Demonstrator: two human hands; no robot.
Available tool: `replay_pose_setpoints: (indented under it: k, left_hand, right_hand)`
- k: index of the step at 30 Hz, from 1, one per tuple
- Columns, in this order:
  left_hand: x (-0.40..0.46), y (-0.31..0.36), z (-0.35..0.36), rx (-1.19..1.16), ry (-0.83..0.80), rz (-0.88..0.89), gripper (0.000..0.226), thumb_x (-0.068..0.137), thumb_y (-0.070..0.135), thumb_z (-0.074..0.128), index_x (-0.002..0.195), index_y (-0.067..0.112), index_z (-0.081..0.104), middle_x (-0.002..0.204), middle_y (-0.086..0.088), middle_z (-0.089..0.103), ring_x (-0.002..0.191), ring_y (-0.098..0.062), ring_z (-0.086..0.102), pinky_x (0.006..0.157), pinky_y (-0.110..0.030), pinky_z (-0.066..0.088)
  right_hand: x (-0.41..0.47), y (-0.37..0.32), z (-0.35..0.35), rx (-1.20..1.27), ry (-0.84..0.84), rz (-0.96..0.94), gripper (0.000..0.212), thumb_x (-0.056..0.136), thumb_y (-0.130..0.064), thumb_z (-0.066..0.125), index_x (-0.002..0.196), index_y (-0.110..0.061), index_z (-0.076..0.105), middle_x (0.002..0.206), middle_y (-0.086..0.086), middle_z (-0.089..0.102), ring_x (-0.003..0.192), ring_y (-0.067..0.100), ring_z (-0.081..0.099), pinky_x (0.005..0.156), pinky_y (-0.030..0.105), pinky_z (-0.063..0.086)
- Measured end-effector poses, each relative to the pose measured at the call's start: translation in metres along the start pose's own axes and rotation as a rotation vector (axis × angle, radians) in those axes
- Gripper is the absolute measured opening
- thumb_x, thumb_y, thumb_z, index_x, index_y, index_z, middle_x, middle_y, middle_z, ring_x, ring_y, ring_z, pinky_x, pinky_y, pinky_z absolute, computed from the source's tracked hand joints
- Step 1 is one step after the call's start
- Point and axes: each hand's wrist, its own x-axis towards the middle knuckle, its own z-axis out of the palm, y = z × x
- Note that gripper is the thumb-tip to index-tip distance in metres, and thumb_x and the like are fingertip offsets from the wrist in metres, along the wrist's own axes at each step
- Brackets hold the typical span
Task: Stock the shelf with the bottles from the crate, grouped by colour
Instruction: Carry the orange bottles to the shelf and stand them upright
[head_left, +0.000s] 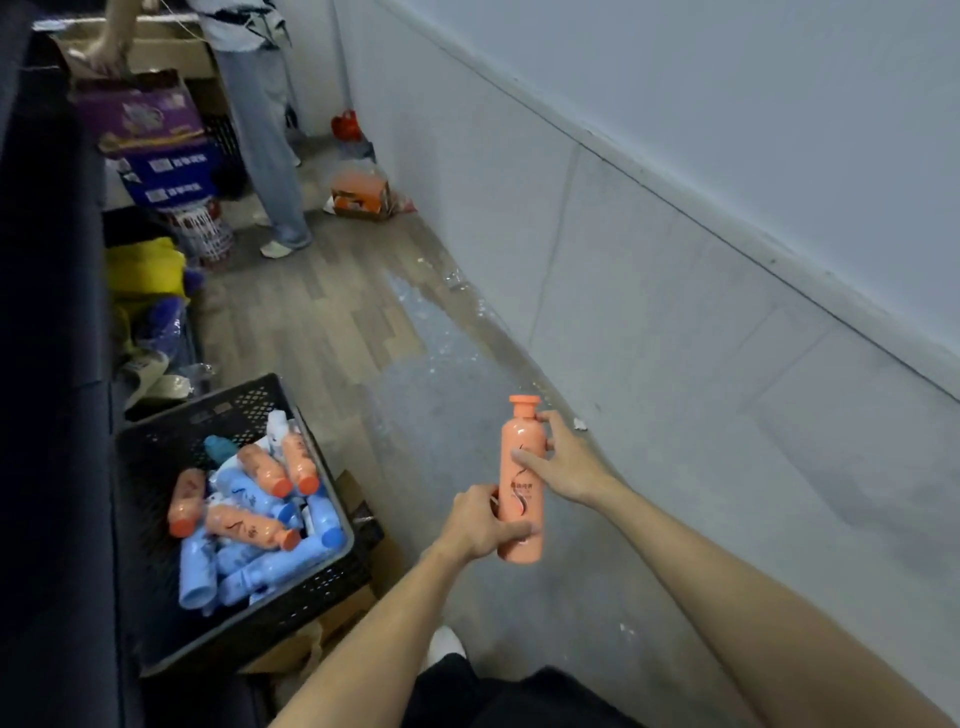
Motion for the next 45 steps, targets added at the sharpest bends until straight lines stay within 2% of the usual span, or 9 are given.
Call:
replay_pose_setpoints:
  k: [11,15,18,25,28,32,37,42,45]
  left_hand:
    - [0.122,-0.029,-0.113,-0.156,0.177,-0.183,0.043,0.068,0.042,0.083,0.103,0.021,0.068,0.088,0.009,0.067,0.081,-0.009,0.063,0.067,-0.017,0.043]
    - [0.173,-0.045,-0.157,-0.239,0.314,-0.296,0.043,0.066,0.041,0.084,0.102,0.022,0.069,0.090,0.007,0.071,0.083,-0.009,0.066,0.073,-0.022,0.051]
    - [0.209,-0.050,-0.194,-0.307,0.445,-0.378,0.043,0.066,0.041,0.085,0.101,0.023,0.068,0.088,0.009,0.069,0.080,-0.006,0.064,0.066,-0.014,0.047]
    - [0.226,-0.052,-0.263,-0.470,0.805,-0.621,0.058,0.060,0.054,0.081,0.105,0.020,0.066,0.097,0.005,0.072,0.086,-0.011,0.067,0.080,-0.033,0.055]
    - [0.202,-0.058,-0.277,-0.505,0.967,-0.725,0.062,0.061,0.054,0.079,0.110,0.021,0.060,0.100,0.005,0.069,0.087,-0.012,0.065,0.080,-0.035,0.055]
    - [0.147,-0.067,-0.276,-0.546,1.142,-0.904,0.059,0.061,0.058,0.077,0.103,0.026,0.053,0.094,0.010,0.060,0.088,-0.010,0.060,0.076,-0.034,0.051]
    - [0.063,-0.058,-0.260,-0.551,1.389,-1.039,0.051,0.056,0.060,0.078,0.093,0.028,0.065,0.087,0.011,0.070,0.079,-0.004,0.066,0.076,-0.036,0.056]
    - [-0.030,-0.025,-0.288,-0.354,1.714,-1.028,0.056,0.055,0.064,0.079,0.097,0.029,0.067,0.090,0.014,0.072,0.082,0.000,0.066,0.078,-0.030,0.056]
    - [-0.084,0.000,-0.326,-0.244,1.870,-0.963,0.055,0.062,0.050,0.085,0.108,0.027,0.068,0.096,0.015,0.072,0.083,0.007,0.065,0.080,-0.020,0.055]
  right_hand:
    - [0.201,-0.087,0.027,-0.096,-0.281,-0.165,0.053,0.087,-0.036,0.071,0.129,-0.025,0.040,0.115,0.001,0.066,0.107,0.020,0.063,0.095,0.041,0.049]
    - [0.292,-0.128,0.050,-0.169,-0.433,-0.270,0.055,0.089,-0.034,0.071,0.132,-0.021,0.039,0.117,0.004,0.065,0.108,0.021,0.062,0.092,0.034,0.047]
    - [0.358,-0.167,0.070,-0.232,-0.540,-0.375,0.059,0.088,-0.035,0.071,0.135,-0.020,0.039,0.115,0.006,0.065,0.108,0.024,0.063,0.094,0.037,0.048]
    - [0.435,-0.277,0.123,-0.356,-0.837,-0.659,0.061,0.086,-0.040,0.072,0.135,-0.025,0.039,0.111,0.003,0.065,0.102,0.023,0.064,0.096,0.040,0.049]
    - [0.422,-0.319,0.157,-0.387,-0.977,-0.795,0.060,0.086,-0.042,0.071,0.135,-0.028,0.039,0.105,-0.002,0.061,0.102,0.021,0.063,0.094,0.036,0.050]
    - [0.375,-0.354,0.203,-0.379,-1.196,-0.941,0.054,0.084,-0.043,0.070,0.126,-0.039,0.038,0.108,-0.003,0.066,0.100,0.018,0.065,0.088,0.042,0.055]
    - [0.284,-0.389,0.228,-0.315,-1.419,-1.131,0.048,0.084,-0.042,0.070,0.122,-0.043,0.040,0.098,-0.007,0.071,0.088,0.012,0.069,0.076,0.041,0.059]
    - [0.192,-0.466,0.213,-0.125,-1.500,-1.397,0.055,0.089,-0.037,0.071,0.134,-0.034,0.039,0.105,-0.012,0.068,0.089,0.000,0.067,0.079,0.025,0.055]
    - [0.141,-0.527,0.193,-0.023,-1.483,-1.563,0.055,0.090,-0.040,0.069,0.135,-0.034,0.036,0.110,-0.011,0.067,0.099,0.005,0.066,0.083,0.028,0.054]
